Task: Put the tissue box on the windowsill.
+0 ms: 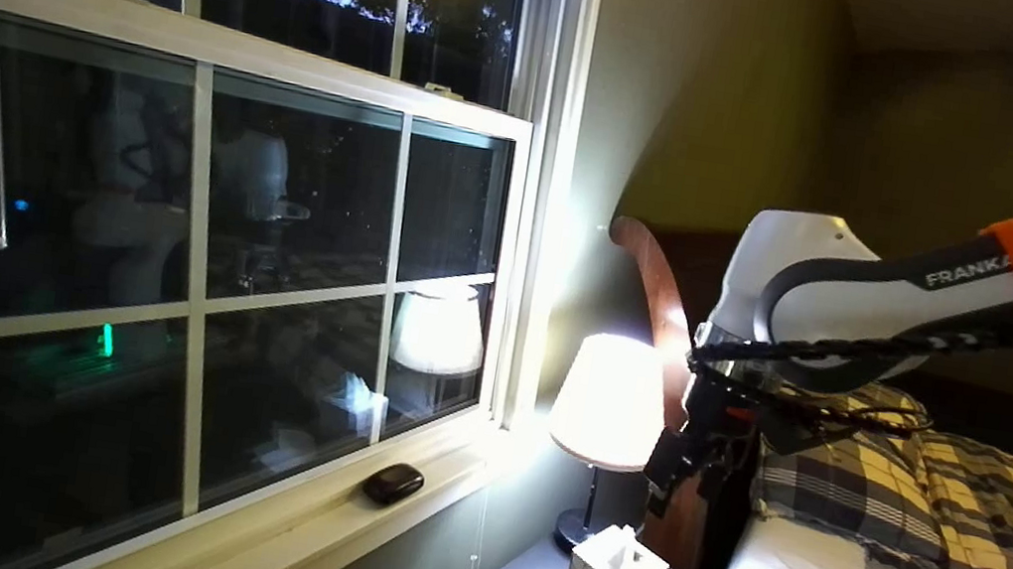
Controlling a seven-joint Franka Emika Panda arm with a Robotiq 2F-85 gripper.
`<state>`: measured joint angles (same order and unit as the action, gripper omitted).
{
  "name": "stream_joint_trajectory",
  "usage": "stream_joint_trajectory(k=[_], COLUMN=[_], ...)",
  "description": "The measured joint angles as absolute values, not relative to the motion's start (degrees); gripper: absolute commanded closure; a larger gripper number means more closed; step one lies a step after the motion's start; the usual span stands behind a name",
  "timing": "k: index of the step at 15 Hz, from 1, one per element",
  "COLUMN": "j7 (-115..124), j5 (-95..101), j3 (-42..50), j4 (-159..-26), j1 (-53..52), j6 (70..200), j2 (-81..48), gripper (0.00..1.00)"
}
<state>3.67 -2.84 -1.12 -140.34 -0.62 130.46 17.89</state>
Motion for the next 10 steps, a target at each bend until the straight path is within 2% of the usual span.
stream_joint_trajectory(k=[5,10], j7=[-0.42,-3.13], j5=[-3.1,-3.82], j3=[2.35,4.52], j4=[-136.53,-130.42], j1=[0.92,3.47], j6=[138.82,140.42], j2=[5.83,-4.73], gripper=[0.0,0.0])
